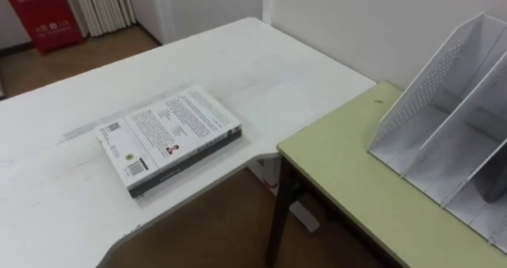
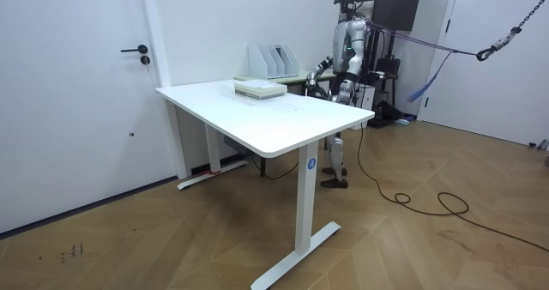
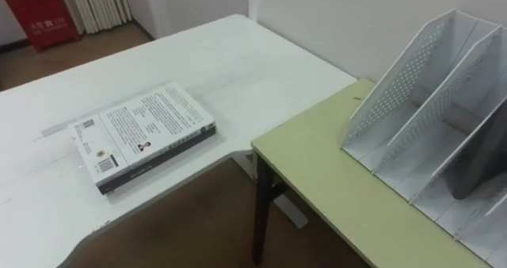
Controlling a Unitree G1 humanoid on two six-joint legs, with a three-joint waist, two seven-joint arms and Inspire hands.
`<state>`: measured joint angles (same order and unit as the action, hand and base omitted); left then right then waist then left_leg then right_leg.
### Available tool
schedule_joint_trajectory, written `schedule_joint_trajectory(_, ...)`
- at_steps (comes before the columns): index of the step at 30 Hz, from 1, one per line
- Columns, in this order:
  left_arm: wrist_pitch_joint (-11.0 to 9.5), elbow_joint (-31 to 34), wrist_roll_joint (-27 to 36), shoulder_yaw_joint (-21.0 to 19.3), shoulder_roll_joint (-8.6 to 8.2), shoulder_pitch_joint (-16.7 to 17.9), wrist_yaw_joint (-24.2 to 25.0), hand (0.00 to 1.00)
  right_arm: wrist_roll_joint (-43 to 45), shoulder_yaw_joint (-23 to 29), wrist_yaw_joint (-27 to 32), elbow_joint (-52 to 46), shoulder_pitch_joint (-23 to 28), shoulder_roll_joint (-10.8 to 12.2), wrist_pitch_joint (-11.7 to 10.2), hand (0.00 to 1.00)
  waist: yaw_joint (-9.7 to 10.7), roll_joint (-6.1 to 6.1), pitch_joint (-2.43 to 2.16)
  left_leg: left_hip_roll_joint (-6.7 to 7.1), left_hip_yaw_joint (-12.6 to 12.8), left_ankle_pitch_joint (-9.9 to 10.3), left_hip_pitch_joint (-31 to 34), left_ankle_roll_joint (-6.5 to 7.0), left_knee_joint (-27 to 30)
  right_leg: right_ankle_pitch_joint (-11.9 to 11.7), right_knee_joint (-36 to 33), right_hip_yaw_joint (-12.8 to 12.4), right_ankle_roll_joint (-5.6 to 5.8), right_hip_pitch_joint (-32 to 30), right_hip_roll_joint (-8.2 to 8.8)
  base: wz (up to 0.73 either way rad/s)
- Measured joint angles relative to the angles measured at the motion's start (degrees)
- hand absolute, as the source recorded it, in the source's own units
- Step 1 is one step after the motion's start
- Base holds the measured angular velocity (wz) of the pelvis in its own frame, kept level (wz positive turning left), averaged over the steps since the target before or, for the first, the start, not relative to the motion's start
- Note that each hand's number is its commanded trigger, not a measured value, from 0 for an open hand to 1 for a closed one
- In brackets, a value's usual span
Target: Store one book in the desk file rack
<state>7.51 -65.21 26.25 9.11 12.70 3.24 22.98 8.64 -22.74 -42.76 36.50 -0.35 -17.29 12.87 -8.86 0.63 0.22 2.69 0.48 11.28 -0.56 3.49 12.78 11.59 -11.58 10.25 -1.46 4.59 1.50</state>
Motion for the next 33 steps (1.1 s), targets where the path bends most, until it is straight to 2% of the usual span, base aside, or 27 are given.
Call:
schedule_joint_trajectory(2,-0.7,-0.1,0.0,-0.5,0.02,0.9,-0.2,0.0,0.0,2.4,3.8,6.4,1.6,0.9,-2.2,0.0,1.0,0.05,-0.03,0.16,-0.6,0.0,-0.7,0.01,0.2,0.0,0.9,0.7,0.09,1.3,0.03,0.16)
schedule_joint_trajectory(5,-2.1,-0.5,-0.3,-1.2,-0.16,1.4,-1.5,0.0,-1.7,7.1,8.7,14.6,2.2,3.1,-4.2,0.0,1.4,0.07,0.1,0.12,-0.6,0.0,-1.0,0.01,0.2,0.0,1.0,0.8,0.09,1.6,0.01,0.02)
schedule_joint_trajectory(8,-3.8,-0.6,-2.2,-1.6,-0.49,1.8,-2.4,0.0,-4.1,9.3,13.6,19.6,2.2,4.5,-6.9,0.0,2.4,-0.02,0.03,0.17,-0.7,0.0,-1.0,0.01,0.1,0.0,1.1,0.8,0.09,1.7,-0.05,0.02)
schedule_joint_trajectory(11,-5.2,-0.4,-4.5,-3.2,-0.85,3.0,-2.8,0.0,-4.9,11.8,17.9,22.6,2.6,5.8,-8.5,0.0,3.8,0.01,-0.08,0.28,-0.7,0.0,-1.0,0.01,0.0,0.1,1.2,1.2,0.17,1.9,-0.08,0.06)
schedule_joint_trajectory(15,-5.3,-0.3,-5.7,-5.0,-1.31,3.6,-3.6,0.0,-9.2,15.1,21.4,26.3,3.9,6.6,-9.4,0.0,5.1,-0.01,-0.38,0.33,-0.1,0.0,-1.1,0.02,-0.2,0.1,2.0,1.4,0.32,2.4,-0.31,0.08)
schedule_joint_trajectory(17,-5.3,-0.5,-5.7,-6.2,-1.77,4.1,-4.1,0.0,-11.8,16.4,23.3,27.3,4.5,6.9,-9.9,0.0,5.6,-0.24,-0.32,0.15,0.9,0.0,-1.2,0.01,-0.2,0.1,2.1,1.3,0.32,2.4,-0.32,-0.02)
schedule_joint_trajectory(21,-5.4,-1.2,-6.4,-8.0,-2.58,4.5,-5.0,0.0,-15.8,19.6,26.8,30.3,5.7,7.4,-10.5,0.0,6.0,-0.45,-0.18,0.14,0.8,0.0,-2.1,0.01,-1.0,0.1,2.2,1.2,0.32,3.0,-0.29,-0.03)
schedule_joint_trajectory(22,-5.4,-1.2,-7.2,-9.0,-2.89,4.8,-5.3,0.0,-16.4,20.2,27.9,30.3,6.3,7.5,-10.7,0.0,6.0,-0.74,-0.32,0.14,0.8,0.0,-2.2,0.01,-1.1,0.1,2.6,1.2,0.32,3.1,-0.31,0.0)
schedule_joint_trajectory(26,-5.3,-1.2,-8.5,-10.2,-3.19,5.4,-6.3,0.0,-16.6,21.5,30.3,30.7,6.8,7.6,-12.2,0.0,7.2,-1.04,-0.33,0.14,0.8,0.0,-2.4,0.0,-1.3,0.1,2.9,1.1,0.31,3.4,-0.37,0.0)
schedule_joint_trajectory(28,-5.3,-1.2,-9.1,-10.7,-3.2,5.4,-6.8,0.0,-16.6,22.1,31.2,31.1,6.8,7.6,-12.2,0.0,7.3,-1.22,-0.24,0.14,0.8,0.0,-2.7,-0.01,-1.6,0.2,3.0,1.0,0.3,3.4,-0.37,0.0)
schedule_joint_trajectory(33,-5.3,-1.2,-9.9,-10.7,-3.33,5.3,-9.0,0.0,-16.6,22.3,32.6,31.4,6.8,7.9,-12.2,0.0,8.4,-0.89,-0.38,0.16,0.9,0.0,-3.0,-0.02,-1.7,0.3,3.0,0.9,0.31,3.6,-0.39,0.0)
